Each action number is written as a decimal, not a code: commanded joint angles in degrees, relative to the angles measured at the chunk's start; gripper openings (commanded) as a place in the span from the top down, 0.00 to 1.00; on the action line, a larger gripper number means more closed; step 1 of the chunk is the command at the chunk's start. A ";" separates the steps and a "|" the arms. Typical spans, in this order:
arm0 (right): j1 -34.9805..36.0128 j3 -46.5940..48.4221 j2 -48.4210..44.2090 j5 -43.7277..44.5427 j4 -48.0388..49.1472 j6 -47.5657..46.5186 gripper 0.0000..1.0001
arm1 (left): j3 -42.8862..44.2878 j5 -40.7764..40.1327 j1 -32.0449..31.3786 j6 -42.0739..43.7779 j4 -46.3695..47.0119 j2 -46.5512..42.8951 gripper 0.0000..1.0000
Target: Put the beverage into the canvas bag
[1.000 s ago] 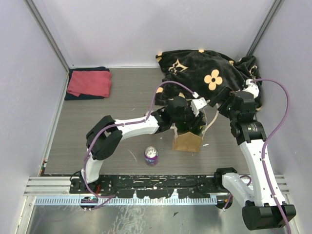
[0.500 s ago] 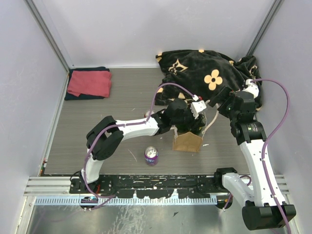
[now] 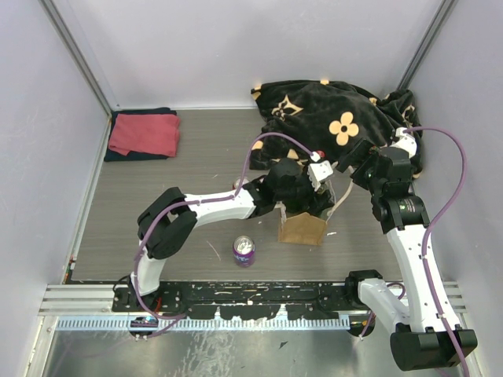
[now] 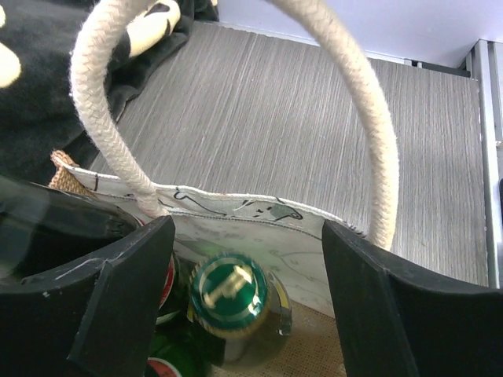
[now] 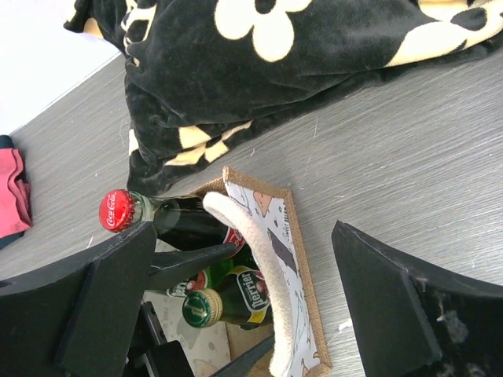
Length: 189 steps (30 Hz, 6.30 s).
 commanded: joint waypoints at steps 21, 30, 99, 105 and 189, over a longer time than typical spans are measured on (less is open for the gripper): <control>0.06 2.07 -1.72 -1.42 1.69 2.53 0.00 | 0.08 -0.90 -0.97 -1.26 -2.74 -10.50 0.13; 0.13 3.26 -2.30 -1.94 -0.05 3.29 0.00 | 0.24 -4.05 -0.59 -0.08 -9.32 -17.60 0.09; 0.14 8.52 -3.59 -5.38 -13.40 -1.34 0.00 | 25.72 -11.92 19.07 3.30 -81.93 2.49 0.07; 0.15 8.13 -3.94 -5.44 -13.38 -1.32 0.00 | 26.06 -11.91 18.92 3.05 -81.85 2.66 0.37; 0.13 7.40 -6.78 -3.10 -16.97 -4.36 0.00 | 33.59 -6.59 -0.55 13.31 -73.68 -2.82 1.00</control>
